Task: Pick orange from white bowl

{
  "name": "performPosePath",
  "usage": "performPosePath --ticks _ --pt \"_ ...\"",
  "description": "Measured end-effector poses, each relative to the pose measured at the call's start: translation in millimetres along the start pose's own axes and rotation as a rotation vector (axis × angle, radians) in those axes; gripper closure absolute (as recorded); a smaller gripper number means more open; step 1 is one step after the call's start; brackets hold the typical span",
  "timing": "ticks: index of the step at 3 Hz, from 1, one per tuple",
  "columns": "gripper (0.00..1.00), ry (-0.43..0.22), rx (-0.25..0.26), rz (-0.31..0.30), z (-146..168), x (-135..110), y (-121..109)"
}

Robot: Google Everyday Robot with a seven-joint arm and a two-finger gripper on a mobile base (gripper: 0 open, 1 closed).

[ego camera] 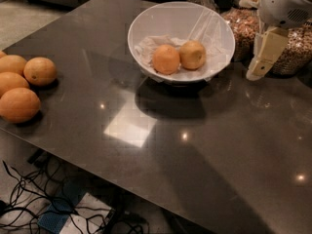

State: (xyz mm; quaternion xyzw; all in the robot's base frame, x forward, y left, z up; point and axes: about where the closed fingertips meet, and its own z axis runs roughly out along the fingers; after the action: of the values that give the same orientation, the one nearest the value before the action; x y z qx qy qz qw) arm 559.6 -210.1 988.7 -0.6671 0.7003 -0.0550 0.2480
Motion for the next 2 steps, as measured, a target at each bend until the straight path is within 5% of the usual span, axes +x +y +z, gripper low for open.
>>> performPosePath --ticks 2 --pt "0.00 -0.094 0.026 0.063 34.5 2.7 -31.7"
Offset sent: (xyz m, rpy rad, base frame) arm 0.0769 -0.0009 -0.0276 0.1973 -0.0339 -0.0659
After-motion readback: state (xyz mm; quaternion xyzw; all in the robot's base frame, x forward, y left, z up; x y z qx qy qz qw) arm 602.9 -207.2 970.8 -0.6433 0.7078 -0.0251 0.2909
